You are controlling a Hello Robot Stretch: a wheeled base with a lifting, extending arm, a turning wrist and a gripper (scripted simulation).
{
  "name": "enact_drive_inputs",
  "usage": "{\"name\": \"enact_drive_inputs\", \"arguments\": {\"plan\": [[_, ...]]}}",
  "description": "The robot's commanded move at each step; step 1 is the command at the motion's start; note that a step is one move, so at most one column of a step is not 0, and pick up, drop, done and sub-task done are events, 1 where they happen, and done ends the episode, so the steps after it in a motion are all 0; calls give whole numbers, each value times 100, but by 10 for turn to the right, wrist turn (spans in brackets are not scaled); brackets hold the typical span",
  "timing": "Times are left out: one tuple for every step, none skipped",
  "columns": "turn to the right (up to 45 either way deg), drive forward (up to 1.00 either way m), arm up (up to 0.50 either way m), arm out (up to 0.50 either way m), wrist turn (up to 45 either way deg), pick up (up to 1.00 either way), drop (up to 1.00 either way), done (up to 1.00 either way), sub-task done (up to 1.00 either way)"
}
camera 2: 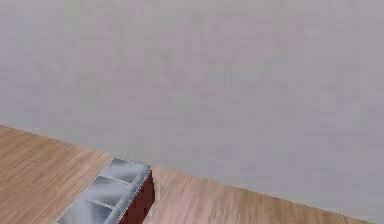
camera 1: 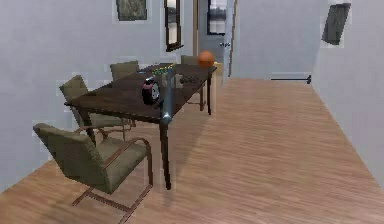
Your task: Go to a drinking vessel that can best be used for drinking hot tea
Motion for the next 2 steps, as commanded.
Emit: {"name": "enact_drive_inputs", "arguments": {"plan": [[90,0,0,0,0,0,0,0,0],[0,45,0,0,0,0,0,0,0]]}}
